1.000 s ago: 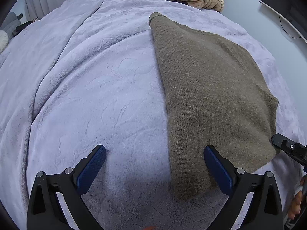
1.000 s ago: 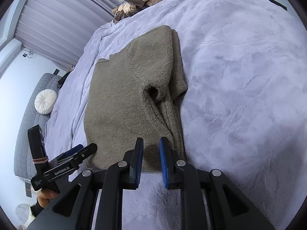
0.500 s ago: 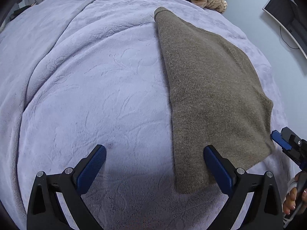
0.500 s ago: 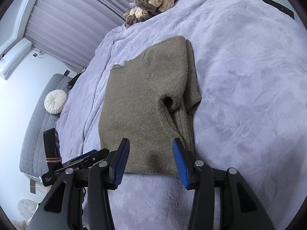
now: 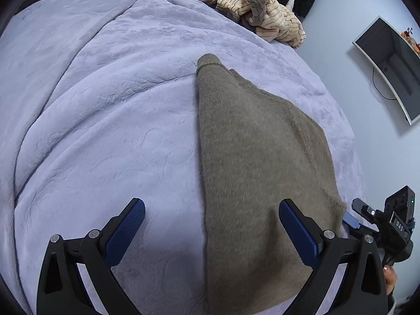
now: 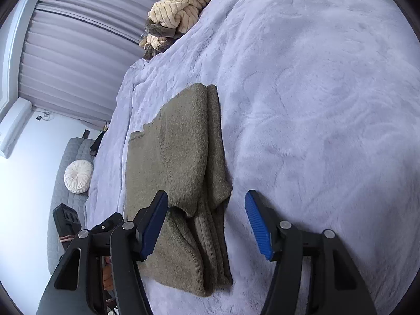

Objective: Fold small clothes

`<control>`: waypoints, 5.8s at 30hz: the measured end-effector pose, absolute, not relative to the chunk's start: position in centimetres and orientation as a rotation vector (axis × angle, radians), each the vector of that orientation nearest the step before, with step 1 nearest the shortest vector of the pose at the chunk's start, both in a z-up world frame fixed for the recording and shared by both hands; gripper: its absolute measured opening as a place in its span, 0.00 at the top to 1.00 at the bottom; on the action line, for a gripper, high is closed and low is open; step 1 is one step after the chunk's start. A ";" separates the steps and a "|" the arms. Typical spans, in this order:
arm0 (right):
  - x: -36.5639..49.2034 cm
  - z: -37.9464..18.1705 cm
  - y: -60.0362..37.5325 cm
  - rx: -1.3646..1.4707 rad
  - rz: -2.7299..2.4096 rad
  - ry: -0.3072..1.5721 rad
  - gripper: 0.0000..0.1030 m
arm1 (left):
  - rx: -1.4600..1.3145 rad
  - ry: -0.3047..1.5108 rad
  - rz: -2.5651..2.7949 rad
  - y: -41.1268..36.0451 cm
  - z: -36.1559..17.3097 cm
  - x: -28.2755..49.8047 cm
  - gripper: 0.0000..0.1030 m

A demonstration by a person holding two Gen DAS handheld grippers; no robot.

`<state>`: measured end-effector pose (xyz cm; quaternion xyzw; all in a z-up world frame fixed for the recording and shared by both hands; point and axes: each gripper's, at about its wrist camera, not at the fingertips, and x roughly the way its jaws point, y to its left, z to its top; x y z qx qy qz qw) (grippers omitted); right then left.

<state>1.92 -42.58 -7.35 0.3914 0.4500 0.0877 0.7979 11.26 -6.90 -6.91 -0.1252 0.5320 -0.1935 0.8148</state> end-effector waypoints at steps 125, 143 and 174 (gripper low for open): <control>-6.1 -5.3 -24.8 0.299 0.288 1.116 0.88 | -0.083 1.034 -0.187 3.6 -5.5 -5.1 0.35; -8.0 -5.8 -26.1 0.396 0.292 1.077 0.86 | -0.076 1.048 -0.172 4.1 -5.5 -7.2 0.25; -6.0 1.6 -23.1 0.221 0.162 1.071 0.17 | -0.089 0.979 -0.130 3.8 0.7 -6.0 0.01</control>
